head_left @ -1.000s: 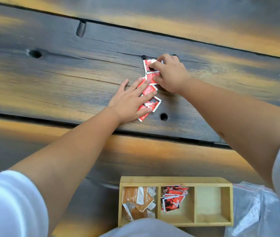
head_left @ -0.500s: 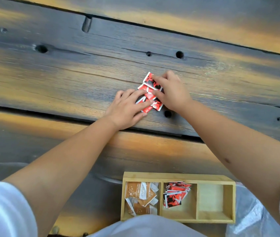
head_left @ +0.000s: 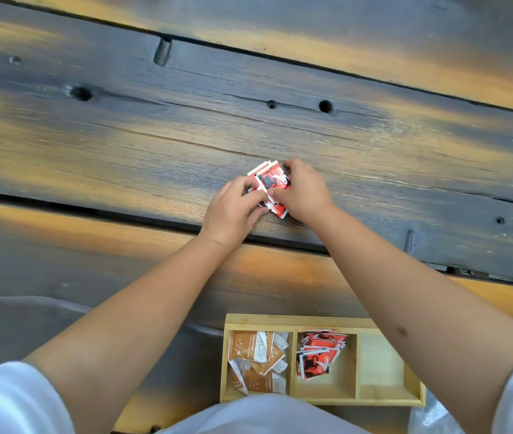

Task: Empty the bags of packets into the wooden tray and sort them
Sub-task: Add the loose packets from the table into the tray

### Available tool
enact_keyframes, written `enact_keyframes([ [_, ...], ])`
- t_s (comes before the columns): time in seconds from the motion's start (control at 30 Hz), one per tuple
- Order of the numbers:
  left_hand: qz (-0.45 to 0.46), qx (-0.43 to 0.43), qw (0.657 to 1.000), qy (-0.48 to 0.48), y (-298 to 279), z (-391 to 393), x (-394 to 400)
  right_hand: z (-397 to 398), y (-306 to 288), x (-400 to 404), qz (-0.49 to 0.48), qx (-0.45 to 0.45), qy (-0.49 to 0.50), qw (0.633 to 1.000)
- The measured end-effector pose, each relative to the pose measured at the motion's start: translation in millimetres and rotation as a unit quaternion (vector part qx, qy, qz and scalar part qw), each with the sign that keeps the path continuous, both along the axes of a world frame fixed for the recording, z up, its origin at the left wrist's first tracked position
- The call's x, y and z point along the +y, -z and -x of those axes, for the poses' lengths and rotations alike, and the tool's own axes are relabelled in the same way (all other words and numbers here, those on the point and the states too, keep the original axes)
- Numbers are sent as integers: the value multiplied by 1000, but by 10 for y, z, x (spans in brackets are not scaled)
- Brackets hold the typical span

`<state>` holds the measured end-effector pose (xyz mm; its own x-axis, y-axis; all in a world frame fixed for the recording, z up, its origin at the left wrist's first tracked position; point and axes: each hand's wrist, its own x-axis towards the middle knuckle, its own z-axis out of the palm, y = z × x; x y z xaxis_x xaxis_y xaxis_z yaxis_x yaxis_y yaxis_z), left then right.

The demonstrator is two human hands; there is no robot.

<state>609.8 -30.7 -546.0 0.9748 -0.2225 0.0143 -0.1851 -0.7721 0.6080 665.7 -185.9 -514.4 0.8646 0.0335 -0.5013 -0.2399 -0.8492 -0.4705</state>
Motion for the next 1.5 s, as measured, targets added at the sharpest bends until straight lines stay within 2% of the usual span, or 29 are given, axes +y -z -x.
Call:
enact_keyframes([
  [0.13, 23, 42, 998, -40, -78, 61, -68, 98, 46, 78, -16, 3, 33, 999],
  [0.3, 101, 64, 986, -116, -183, 95, -120, 183, 30, 178, 0, -16, 48, 999],
  [0.43, 85, 42, 991, -89, -213, 116, -112, 151, -45, 218, -4, 7, 81, 997],
  [0.63, 90, 60, 989, -101, -221, 162, -72, 219, -106, 262, -24, 29, 50, 998],
  [0.67, 117, 89, 982, -121, -242, 167, -70, 235, -129, 261, -41, 35, 52, 997],
  [0.73, 191, 176, 946, -195, -330, 149, -72, 282, -161, 234, -85, 53, 70, 993],
  [0.8, 231, 226, 915, -240, -408, 131, -66, 367, -207, 171, -150, 66, 101, 981],
  [0.9, 322, 285, 879, -207, -573, 181, -91, 604, -397, 44, -249, 110, 101, 957],
  [0.97, 351, 327, 862, -163, -710, 273, -125, 804, -557, -56, -291, 125, 86, 944],
  [1.1, 359, 371, 849, -112, -1057, 540, -243, 1224, -828, -266, -298, 109, 105, 942],
  [1.2, 369, 352, 851, -127, -1237, 832, -395, 1549, -996, -430, -317, 97, 202, 922],
  [1.3, 373, 338, 851, -152, -1338, 1184, -582, 1905, -1168, -619, -332, 121, 234, 906],
  [1.37, 363, 336, 851, -175, -1337, 1435, -701, 2129, -1255, -744, -308, 132, 218, 917],
  [1.5, 374, 348, 839, -187, -1277, 1855, -899, 2473, -1296, -933, -264, 87, 185, 943],
])
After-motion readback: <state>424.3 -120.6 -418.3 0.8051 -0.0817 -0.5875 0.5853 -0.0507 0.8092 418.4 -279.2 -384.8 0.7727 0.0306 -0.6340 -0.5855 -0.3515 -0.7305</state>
